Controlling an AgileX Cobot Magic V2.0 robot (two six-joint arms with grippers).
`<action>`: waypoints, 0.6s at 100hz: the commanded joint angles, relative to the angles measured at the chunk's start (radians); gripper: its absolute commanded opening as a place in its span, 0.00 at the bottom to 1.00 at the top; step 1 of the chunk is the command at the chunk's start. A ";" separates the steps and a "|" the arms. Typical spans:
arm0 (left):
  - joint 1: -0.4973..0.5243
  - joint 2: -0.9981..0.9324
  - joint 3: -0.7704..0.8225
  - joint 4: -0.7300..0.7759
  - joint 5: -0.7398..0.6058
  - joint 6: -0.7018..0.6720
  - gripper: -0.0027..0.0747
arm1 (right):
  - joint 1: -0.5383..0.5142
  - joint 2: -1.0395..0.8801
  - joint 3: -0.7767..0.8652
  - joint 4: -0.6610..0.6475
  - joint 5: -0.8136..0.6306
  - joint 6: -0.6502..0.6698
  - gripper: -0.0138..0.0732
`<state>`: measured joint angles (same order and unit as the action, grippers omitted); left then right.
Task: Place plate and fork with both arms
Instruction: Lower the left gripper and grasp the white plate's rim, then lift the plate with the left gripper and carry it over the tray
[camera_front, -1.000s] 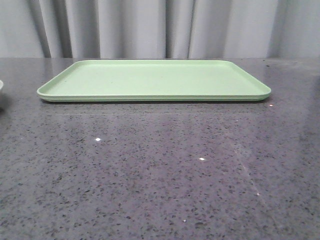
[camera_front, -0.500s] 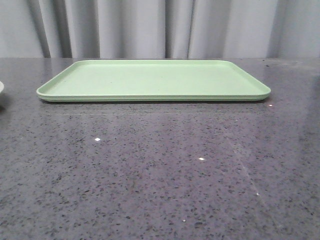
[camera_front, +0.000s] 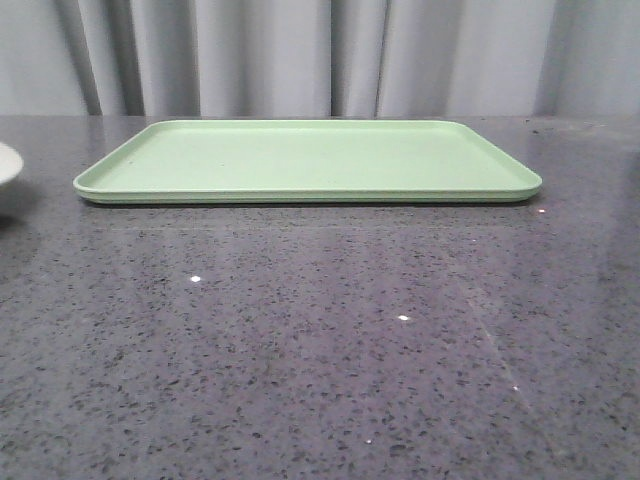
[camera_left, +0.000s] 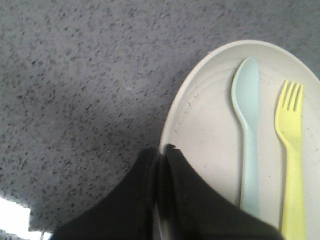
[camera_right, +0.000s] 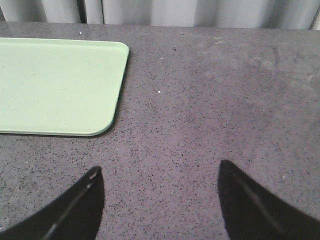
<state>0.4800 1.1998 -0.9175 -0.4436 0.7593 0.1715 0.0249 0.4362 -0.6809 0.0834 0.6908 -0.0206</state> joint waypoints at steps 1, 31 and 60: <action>0.003 -0.042 -0.077 -0.092 -0.021 0.017 0.01 | -0.006 0.016 -0.023 0.004 -0.087 -0.001 0.72; 0.003 -0.056 -0.200 -0.256 0.046 0.063 0.01 | -0.006 0.016 -0.023 0.004 -0.094 -0.001 0.72; -0.060 -0.031 -0.200 -0.333 0.042 0.068 0.01 | -0.006 0.016 -0.023 0.004 -0.094 -0.001 0.72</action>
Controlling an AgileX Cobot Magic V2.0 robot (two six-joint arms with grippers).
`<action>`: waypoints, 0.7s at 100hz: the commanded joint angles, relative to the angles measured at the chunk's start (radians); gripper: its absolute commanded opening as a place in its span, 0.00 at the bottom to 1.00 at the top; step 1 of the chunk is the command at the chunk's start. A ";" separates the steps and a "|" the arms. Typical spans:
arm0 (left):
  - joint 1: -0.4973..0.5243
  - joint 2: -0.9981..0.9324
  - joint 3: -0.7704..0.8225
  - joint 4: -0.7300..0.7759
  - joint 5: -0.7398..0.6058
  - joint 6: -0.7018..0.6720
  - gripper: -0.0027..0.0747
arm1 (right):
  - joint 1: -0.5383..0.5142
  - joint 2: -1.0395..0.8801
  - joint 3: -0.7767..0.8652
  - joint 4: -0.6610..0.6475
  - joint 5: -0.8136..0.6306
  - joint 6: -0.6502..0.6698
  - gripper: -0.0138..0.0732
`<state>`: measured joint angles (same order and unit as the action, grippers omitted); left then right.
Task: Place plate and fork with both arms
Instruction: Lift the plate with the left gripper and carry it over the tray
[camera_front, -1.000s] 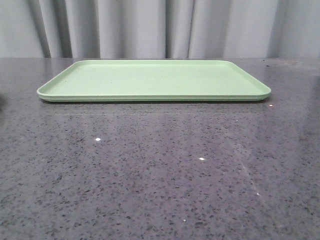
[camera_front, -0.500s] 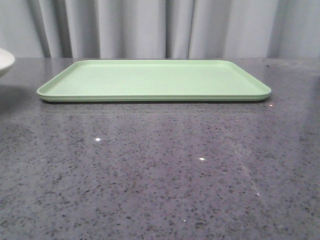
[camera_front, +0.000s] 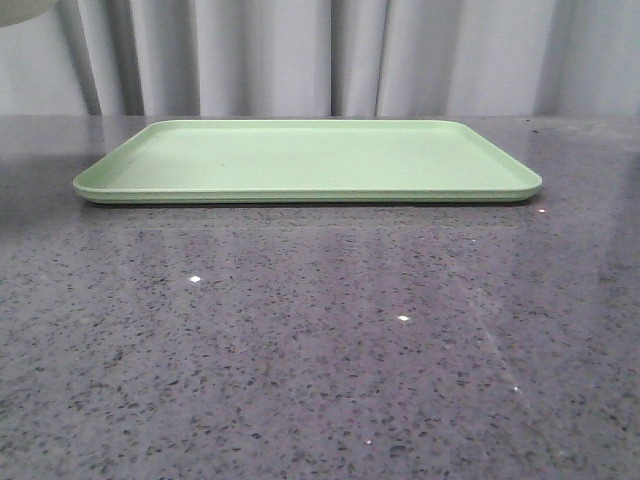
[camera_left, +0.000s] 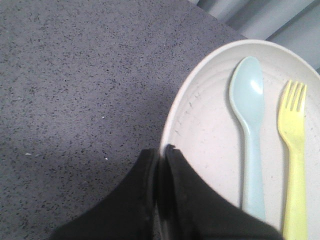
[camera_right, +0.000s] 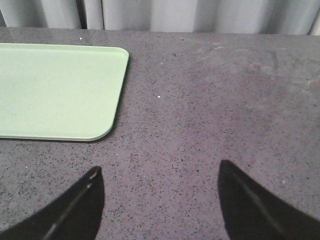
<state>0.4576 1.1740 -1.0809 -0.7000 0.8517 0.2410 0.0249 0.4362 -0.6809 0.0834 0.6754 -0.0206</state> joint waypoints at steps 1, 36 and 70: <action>-0.046 -0.004 -0.037 -0.079 -0.052 -0.001 0.01 | -0.006 0.016 -0.023 0.004 -0.079 -0.001 0.72; -0.368 0.122 -0.055 -0.137 -0.252 -0.011 0.01 | -0.006 0.016 -0.023 0.004 -0.079 -0.001 0.72; -0.603 0.355 -0.191 -0.138 -0.390 -0.076 0.01 | -0.006 0.016 -0.023 0.004 -0.078 -0.001 0.72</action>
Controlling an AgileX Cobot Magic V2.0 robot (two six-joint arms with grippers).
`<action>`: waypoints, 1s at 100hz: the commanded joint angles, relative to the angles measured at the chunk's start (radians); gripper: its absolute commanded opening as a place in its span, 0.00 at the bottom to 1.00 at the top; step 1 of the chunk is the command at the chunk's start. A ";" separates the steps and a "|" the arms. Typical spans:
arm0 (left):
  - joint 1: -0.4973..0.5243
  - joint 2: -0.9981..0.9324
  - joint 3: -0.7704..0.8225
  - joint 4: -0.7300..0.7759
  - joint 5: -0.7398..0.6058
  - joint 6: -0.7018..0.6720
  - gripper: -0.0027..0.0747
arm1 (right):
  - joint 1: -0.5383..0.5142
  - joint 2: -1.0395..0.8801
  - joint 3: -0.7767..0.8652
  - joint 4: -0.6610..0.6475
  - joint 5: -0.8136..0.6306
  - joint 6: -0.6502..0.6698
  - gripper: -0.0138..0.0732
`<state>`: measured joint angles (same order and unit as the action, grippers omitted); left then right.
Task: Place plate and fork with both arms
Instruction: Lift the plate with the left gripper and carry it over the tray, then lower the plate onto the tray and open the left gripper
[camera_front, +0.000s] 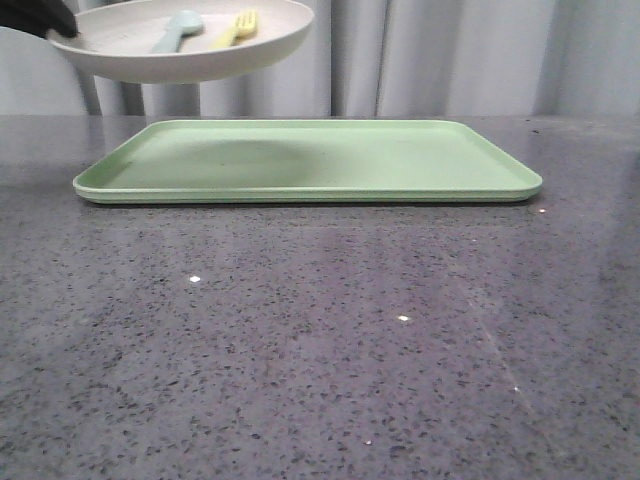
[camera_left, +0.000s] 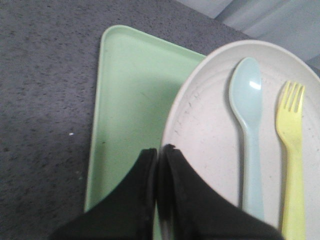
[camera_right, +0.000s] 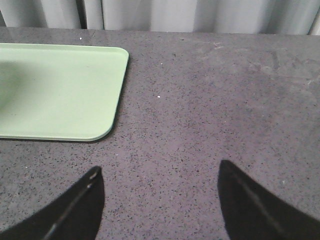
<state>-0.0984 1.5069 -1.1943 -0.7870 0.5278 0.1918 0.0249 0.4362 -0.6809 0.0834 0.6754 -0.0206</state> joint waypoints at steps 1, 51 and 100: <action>-0.054 0.028 -0.081 -0.051 -0.066 -0.028 0.01 | -0.006 0.016 -0.023 0.004 -0.078 -0.001 0.72; -0.245 0.263 -0.181 -0.043 -0.270 -0.147 0.01 | -0.006 0.016 -0.023 0.004 -0.078 -0.001 0.72; -0.250 0.299 -0.181 -0.002 -0.266 -0.169 0.01 | -0.006 0.016 -0.023 0.004 -0.078 -0.001 0.72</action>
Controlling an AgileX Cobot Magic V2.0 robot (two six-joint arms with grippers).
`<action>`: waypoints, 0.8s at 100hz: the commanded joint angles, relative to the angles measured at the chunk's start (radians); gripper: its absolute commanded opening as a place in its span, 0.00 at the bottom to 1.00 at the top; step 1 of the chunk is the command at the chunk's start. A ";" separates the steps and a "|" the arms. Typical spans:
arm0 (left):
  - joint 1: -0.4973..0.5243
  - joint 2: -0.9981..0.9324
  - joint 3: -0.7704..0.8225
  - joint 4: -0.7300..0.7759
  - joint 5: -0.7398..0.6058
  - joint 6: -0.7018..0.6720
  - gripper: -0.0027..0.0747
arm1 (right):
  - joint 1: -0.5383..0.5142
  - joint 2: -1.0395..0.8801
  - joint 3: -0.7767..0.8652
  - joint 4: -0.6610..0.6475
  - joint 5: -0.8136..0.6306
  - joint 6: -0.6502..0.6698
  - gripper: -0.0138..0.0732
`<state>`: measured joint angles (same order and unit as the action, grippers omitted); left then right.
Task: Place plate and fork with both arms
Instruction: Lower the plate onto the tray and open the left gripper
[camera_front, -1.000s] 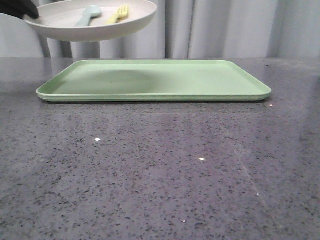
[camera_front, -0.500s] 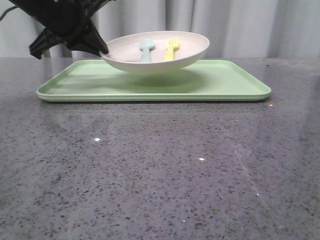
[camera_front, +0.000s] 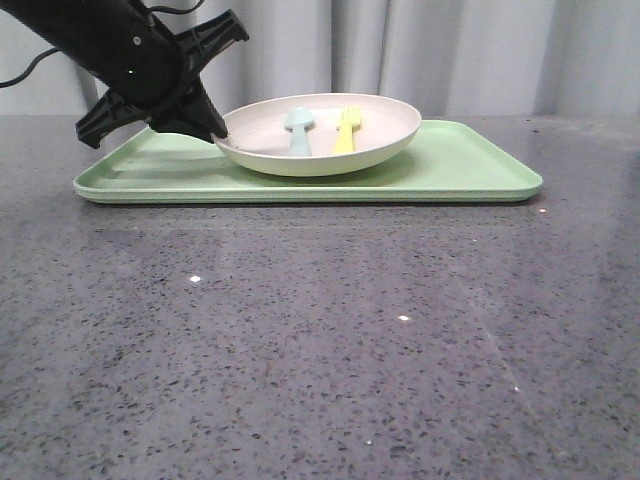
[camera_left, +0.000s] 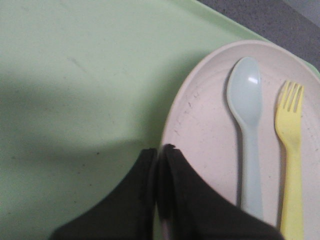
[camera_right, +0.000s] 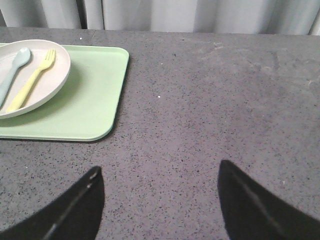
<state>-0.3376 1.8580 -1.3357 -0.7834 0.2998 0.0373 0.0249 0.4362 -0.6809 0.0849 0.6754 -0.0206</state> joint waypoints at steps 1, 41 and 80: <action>-0.010 -0.052 -0.039 -0.003 -0.036 -0.014 0.01 | -0.006 0.016 -0.023 0.002 -0.078 -0.001 0.72; -0.010 -0.045 -0.027 0.011 -0.015 -0.037 0.01 | -0.006 0.016 -0.023 0.002 -0.078 -0.001 0.72; -0.010 -0.040 -0.027 0.011 0.003 -0.037 0.01 | -0.006 0.016 -0.023 0.002 -0.078 -0.001 0.72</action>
<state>-0.3376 1.8664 -1.3357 -0.7528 0.3293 0.0124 0.0249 0.4377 -0.6809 0.0849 0.6754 -0.0206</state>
